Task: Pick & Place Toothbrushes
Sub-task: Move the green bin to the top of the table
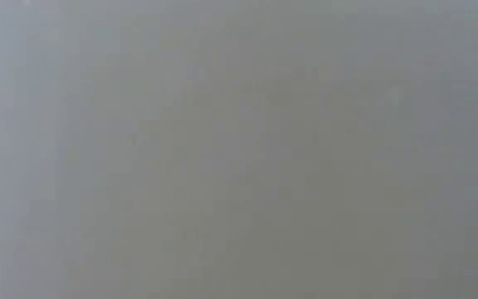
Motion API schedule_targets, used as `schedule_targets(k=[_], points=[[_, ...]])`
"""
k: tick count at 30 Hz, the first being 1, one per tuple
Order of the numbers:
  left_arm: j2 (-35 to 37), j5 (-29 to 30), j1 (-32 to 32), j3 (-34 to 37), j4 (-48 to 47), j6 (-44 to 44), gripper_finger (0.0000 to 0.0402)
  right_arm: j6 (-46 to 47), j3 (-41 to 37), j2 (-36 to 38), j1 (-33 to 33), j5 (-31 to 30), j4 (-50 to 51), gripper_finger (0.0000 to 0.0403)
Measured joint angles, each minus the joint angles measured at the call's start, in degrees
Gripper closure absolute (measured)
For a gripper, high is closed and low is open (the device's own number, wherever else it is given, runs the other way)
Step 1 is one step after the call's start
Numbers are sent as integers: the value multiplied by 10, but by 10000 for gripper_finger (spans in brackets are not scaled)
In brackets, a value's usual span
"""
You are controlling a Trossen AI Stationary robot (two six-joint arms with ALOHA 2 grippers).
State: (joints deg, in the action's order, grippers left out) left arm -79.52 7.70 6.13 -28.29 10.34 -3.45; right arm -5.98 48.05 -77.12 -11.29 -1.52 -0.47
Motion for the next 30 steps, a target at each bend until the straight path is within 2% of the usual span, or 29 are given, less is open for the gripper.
schedule_targets(k=[10, 15, 20, 30], points=[[0, 47, -15, 0, 1, 36, 310, 0, 0, 0, 0, 0, 0, 285], [0, 55, -47, 0, 1, 67, 324, -1, 0, 0, 0, 0, 0, 285], [0, 55, -92, 0, 6, 134, 338, -5, 0, 0, 0, 0, 0, 285], [0, -20, -194, 0, 72, 216, 347, -6, 0, 0, 0, 0, 0, 285]])
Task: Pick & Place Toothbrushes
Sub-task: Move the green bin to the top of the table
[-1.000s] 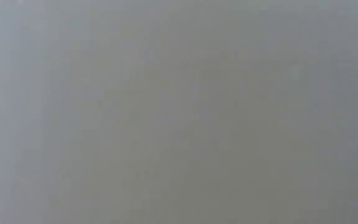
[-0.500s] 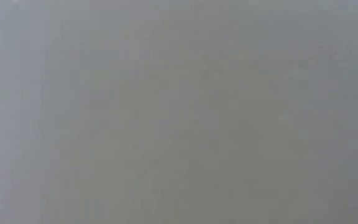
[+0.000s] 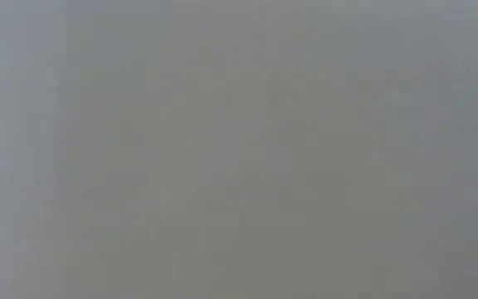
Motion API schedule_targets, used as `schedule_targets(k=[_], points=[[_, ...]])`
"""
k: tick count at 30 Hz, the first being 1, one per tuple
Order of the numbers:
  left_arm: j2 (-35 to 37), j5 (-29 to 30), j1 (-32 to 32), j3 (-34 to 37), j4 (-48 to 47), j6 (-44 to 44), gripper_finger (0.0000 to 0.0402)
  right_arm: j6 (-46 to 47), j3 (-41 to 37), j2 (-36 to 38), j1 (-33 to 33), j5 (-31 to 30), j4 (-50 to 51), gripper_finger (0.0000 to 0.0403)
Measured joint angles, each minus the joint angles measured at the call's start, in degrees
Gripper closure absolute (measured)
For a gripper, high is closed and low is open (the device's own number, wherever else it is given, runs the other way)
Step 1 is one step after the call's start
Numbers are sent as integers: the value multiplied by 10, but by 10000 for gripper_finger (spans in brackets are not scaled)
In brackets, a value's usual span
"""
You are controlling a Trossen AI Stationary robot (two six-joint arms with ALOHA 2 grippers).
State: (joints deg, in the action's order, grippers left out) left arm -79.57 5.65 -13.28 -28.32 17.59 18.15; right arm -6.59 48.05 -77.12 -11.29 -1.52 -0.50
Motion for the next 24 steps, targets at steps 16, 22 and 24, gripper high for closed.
schedule_targets(k=[16, 22, 24], points=[[-67, -29, -8, -67, 14, 39, 351, 0, 0, 0, 0, 0, -4, 285], [-17, -23, 72, -68, -18, 23, 396, 0, 0, 0, 0, 0, 1, 285], [-2, 2, 102, -67, -42, 6, 398, 0, 0, 0, 0, 0, 1, 285]])
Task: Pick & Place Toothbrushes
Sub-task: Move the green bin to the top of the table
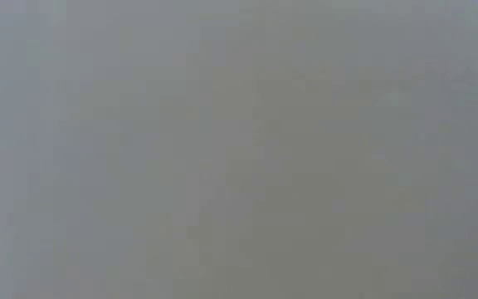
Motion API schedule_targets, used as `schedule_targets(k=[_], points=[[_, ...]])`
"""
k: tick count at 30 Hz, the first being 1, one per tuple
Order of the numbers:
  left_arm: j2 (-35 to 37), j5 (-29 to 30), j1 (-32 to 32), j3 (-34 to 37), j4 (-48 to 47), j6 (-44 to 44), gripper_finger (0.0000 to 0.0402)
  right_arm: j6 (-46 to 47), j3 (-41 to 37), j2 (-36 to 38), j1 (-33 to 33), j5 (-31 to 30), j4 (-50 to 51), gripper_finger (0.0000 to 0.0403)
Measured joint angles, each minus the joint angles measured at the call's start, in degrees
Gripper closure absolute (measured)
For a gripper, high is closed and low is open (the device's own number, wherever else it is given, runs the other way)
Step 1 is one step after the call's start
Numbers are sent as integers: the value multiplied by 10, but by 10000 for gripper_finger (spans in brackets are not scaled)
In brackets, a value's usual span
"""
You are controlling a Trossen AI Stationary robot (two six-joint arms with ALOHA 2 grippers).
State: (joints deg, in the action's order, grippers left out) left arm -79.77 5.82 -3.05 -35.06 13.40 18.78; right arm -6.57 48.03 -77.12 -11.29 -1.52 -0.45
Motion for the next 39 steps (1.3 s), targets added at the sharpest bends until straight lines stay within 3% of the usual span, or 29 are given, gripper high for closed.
schedule_targets(k=[4, 10, 17, 28, 39], points=[[19, 33, 54, 0, -41, -28, 401, 0, 0, 0, 0, 0, 0, 285], [6, 14, 113, 2, -99, -98, 401, 0, 0, 0, 0, 0, 0, 285], [-38, -4, 152, 2, -99, -104, 401, 1, 0, 0, 0, 0, 0, 285], [-122, 1, 107, 1, -87, -115, 401, 6, 0, 0, 0, 0, -4, 285], [-134, 17, 65, -14, -58, -89, 401, 6, 0, 0, 0, 0, -4, 285]])
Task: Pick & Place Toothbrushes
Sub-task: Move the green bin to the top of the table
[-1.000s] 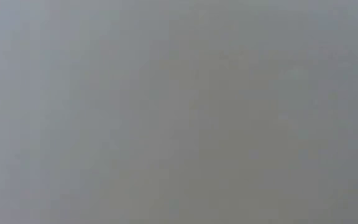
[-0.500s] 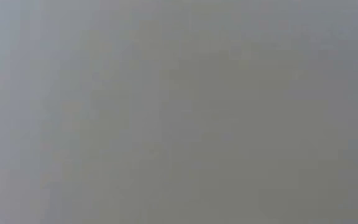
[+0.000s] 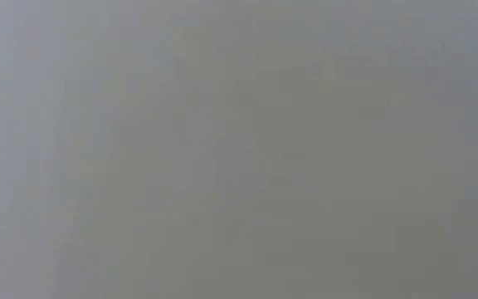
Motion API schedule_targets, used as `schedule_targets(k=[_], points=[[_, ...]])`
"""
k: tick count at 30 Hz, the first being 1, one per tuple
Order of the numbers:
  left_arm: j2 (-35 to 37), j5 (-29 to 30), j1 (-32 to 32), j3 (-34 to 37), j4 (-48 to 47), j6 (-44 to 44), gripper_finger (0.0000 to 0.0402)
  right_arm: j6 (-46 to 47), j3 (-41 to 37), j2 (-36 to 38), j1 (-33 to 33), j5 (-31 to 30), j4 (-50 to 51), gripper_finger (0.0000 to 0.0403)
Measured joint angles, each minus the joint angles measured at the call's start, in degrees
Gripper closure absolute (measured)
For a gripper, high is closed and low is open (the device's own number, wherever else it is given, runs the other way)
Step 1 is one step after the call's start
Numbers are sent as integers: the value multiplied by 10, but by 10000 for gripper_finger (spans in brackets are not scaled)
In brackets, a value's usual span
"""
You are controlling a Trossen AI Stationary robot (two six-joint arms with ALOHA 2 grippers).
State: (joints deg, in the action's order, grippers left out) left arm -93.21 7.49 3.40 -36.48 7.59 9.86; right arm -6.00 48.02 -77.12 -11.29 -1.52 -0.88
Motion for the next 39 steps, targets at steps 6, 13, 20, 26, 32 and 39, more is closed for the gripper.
schedule_targets(k=[6, 13, 20, 26, 32, 39], points=[[0, -18, 0, -18, 0, 18, 401, 0, 0, 0, 0, 0, 0, 285], [0, -19, -9, -33, 4, 34, 401, -4, 0, 0, 0, 0, 0, 285], [0, -17, -32, -34, 7, 34, 401, -4, 0, 0, 0, 0, 0, 285], [-22, -7, -61, -37, 20, 47, 401, -4, 0, 0, 0, 0, 0, 285], [-85, -5, -95, -70, 25, 91, 401, -4, 0, 0, 0, 0, -4, 285], [-117, -9, -117, -95, 32, 90, 401, -2, 0, 0, 0, 0, -1, 285]])
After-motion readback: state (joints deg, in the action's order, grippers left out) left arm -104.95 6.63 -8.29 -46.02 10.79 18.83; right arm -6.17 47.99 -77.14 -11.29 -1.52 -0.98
